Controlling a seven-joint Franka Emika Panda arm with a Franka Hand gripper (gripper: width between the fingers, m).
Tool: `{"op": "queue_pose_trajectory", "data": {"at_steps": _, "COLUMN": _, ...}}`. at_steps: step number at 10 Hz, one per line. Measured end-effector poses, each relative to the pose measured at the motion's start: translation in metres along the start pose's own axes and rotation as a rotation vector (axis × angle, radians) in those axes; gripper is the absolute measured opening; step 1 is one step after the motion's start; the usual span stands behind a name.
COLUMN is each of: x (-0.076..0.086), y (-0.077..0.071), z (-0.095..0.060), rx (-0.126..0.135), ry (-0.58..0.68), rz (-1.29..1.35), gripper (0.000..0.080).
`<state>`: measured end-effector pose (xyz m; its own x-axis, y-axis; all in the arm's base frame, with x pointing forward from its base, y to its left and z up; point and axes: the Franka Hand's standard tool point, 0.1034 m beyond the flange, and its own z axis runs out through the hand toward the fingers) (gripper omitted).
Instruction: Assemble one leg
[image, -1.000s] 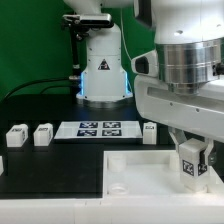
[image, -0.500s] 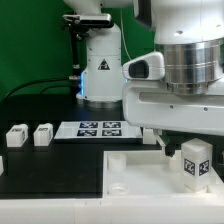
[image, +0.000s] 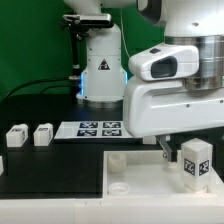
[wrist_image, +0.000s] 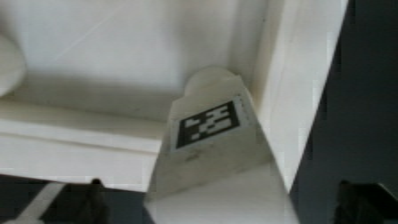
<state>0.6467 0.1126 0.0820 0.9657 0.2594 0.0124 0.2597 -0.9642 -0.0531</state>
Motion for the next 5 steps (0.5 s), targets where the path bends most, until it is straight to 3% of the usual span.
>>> {"op": "queue_pose_trajectory", "data": {"at_steps": 1, "x": -0.0002, "y": 0.0010, "z": 0.0004, "rx": 0.002, "ry": 0.002, "rz": -0.031, "gripper": 0.0649}}
{"op": "queue_pose_trajectory", "data": {"at_steps": 3, "x": -0.0001, "y": 0.0005, "z": 0.0004, "rx": 0.002, "ry": 0.002, "rz": -0.020, "gripper": 0.0396}}
{"op": "queue_pose_trajectory", "data": {"at_steps": 4, "x": -0.0001, "y": 0.0005, "z": 0.0004, "rx": 0.002, "ry": 0.002, "rz": -0.020, "gripper": 0.0396}}
{"op": "queue_pose_trajectory", "data": {"at_steps": 5, "x": -0.0003, "y": 0.0005, "z": 0.0006, "rx": 0.002, "ry": 0.001, "rz": -0.019, "gripper": 0.0291}}
